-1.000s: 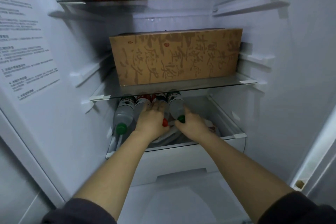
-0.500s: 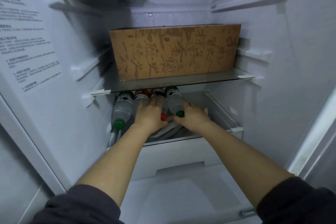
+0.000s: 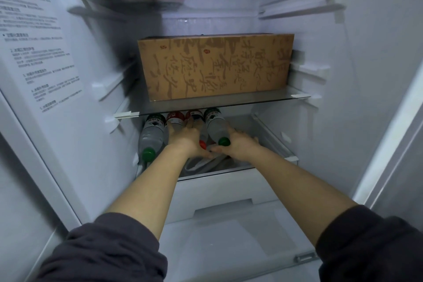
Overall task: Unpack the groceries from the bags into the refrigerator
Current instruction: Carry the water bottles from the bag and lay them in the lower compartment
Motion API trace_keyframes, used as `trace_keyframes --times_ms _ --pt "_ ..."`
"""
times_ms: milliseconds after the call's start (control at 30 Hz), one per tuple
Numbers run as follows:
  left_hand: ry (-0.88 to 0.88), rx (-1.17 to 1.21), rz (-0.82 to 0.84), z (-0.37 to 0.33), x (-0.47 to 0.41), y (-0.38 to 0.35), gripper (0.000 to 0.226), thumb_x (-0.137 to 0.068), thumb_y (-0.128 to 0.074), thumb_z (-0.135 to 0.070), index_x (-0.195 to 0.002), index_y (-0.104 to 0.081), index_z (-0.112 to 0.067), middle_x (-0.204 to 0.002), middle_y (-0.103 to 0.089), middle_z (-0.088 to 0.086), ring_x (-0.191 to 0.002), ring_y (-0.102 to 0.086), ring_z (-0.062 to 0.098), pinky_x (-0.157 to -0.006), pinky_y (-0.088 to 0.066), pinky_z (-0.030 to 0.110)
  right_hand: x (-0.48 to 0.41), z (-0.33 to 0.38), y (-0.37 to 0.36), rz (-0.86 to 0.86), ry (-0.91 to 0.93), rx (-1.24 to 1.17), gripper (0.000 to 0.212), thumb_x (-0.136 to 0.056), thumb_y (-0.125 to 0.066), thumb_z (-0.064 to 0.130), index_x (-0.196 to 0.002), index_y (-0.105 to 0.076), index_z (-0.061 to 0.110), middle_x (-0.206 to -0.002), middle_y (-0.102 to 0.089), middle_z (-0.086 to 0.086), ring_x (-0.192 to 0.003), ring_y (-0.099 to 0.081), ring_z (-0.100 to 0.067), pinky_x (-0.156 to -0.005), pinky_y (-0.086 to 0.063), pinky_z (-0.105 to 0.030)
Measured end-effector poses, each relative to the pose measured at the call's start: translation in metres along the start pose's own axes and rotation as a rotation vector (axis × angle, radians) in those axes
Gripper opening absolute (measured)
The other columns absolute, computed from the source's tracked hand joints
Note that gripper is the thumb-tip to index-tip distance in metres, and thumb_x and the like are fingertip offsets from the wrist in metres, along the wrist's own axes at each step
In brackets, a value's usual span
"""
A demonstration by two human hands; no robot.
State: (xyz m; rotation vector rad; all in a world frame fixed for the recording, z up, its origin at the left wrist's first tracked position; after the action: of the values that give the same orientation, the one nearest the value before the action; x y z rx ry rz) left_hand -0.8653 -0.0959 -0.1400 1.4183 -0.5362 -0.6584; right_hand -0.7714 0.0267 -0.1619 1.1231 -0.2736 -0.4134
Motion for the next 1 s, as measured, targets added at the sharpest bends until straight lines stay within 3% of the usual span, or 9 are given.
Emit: trace_keyframes --times_ms 200,300,400,533,700,800,867,900,1000 --pt "0.05 0.157 -0.132 0.006 0.016 -0.007 0.126 -0.063 -0.066 -0.078 -0.155 0.0 -0.022 -0.163 -0.002 0.008 -0.15 0.001 0.024 -0.114 0.006 0.065 0.024 -0.005 -0.003 -0.096 0.014 -0.019 0.098 -0.087 -0.054 0.066 -0.156 0.003 0.027 -0.16 -0.025 -0.004 -0.144 -0.026 -0.027 -0.113 -0.022 -0.048" --pt "0.101 0.199 -0.25 0.001 0.038 -0.011 0.112 -0.074 -0.059 -0.073 -0.155 -0.007 -0.017 -0.162 -0.004 0.011 -0.15 0.003 0.025 -0.115 0.004 0.062 0.048 -0.009 -0.013 -0.214 0.01 0.074 0.085 -0.092 -0.047 0.063 -0.156 -0.006 0.025 -0.158 -0.027 -0.007 -0.144 -0.022 -0.029 -0.115 -0.019 -0.055" --pt "0.107 0.217 -0.395 -0.01 0.069 -0.013 0.093 -0.084 -0.06 -0.059 -0.153 -0.014 -0.018 -0.162 -0.008 0.012 -0.15 0.004 0.026 -0.116 0.001 0.061 0.076 -0.019 -0.023 -0.295 -0.009 0.142 0.076 -0.097 -0.037 0.059 -0.156 -0.007 0.021 -0.162 -0.017 -0.007 -0.148 -0.013 -0.028 -0.115 -0.009 -0.061" --pt "0.106 0.314 -0.47 -0.031 0.112 -0.024 0.085 -0.087 -0.059 -0.054 -0.153 -0.019 -0.017 -0.162 -0.01 0.011 -0.15 0.003 0.025 -0.117 0.005 0.057 0.119 -0.034 -0.031 -0.241 -0.012 0.223 0.072 -0.101 -0.029 0.055 -0.156 0.002 0.022 -0.165 0.0 -0.004 -0.151 0.004 -0.026 -0.117 0.002 -0.06" --pt "0.047 0.363 -0.424 -0.068 0.168 -0.052 0.084 -0.09 -0.054 -0.055 -0.154 -0.015 -0.017 -0.163 0.0 0.008 -0.15 0.008 0.023 -0.118 0.01 0.05 0.189 -0.054 -0.044 -0.174 0.018 0.334 0.071 -0.101 -0.024 0.056 -0.155 0.009 0.025 -0.164 0.008 -0.005 -0.151 0.01 -0.028 -0.117 0.008 -0.057" --pt "-0.066 0.358 -0.38 -0.1 0.209 -0.074 0.082 -0.09 -0.054 -0.053 -0.154 -0.018 -0.017 -0.163 -0.005 0.009 -0.15 0.002 0.024 -0.119 0.01 0.048 0.243 -0.072 -0.057 -0.095 0.0 0.398 0.071 -0.1 -0.02 0.058 -0.154 0.014 0.028 -0.163 0.016 -0.003 -0.15 0.016 -0.027 -0.116 0.014 -0.052" --pt "-0.156 0.351 -0.336 -0.125 0.237 -0.09 0.079 -0.09 -0.059 -0.051 -0.152 -0.027 -0.014 -0.161 -0.016 0.012 -0.149 -0.008 0.027 -0.119 0.006 0.049 0.281 -0.088 -0.066 -0.093 0.001 0.384 0.069 -0.101 -0.023 0.057 -0.156 0.007 0.028 -0.164 0.01 -0.003 -0.15 0.012 -0.028 -0.115 0.015 -0.05" --pt "-0.185 0.352 -0.31 -0.138 0.251 -0.096 0.077 -0.09 -0.058 -0.052 -0.151 -0.029 -0.013 -0.16 -0.018 0.013 -0.149 -0.011 0.027 -0.118 0.006 0.049 0.303 -0.095 -0.069 -0.097 -0.005 0.379 0.067 -0.101 -0.025 0.057 -0.157 -0.004 0.026 -0.165 -0.002 -0.006 -0.151 0.003 -0.03 -0.115 0.009 -0.051" --pt "-0.233 0.406 -0.225 -0.177 0.292 -0.107 0.075 -0.094 -0.05 -0.052 -0.153 -0.022 -0.016 -0.162 -0.01 0.009 -0.15 -0.001 0.024 -0.119 0.011 0.047 0.369 -0.122 -0.074 -0.08 -0.129 0.371 0.066 -0.094 -0.025 0.056 -0.148 -0.039 0.021 -0.15 -0.044 -0.011 -0.14 -0.038 -0.034 -0.109 -0.026 -0.054"
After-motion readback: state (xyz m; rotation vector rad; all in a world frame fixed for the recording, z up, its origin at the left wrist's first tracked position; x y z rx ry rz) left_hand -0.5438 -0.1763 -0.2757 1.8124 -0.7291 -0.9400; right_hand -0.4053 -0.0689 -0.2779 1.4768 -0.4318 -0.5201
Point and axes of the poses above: each hand's wrist, its own x-axis away from the middle knuckle, its own y-axis out of the back of the hand, z = x × y, the point moved 6 cm from there along -x, towards the middle knuckle
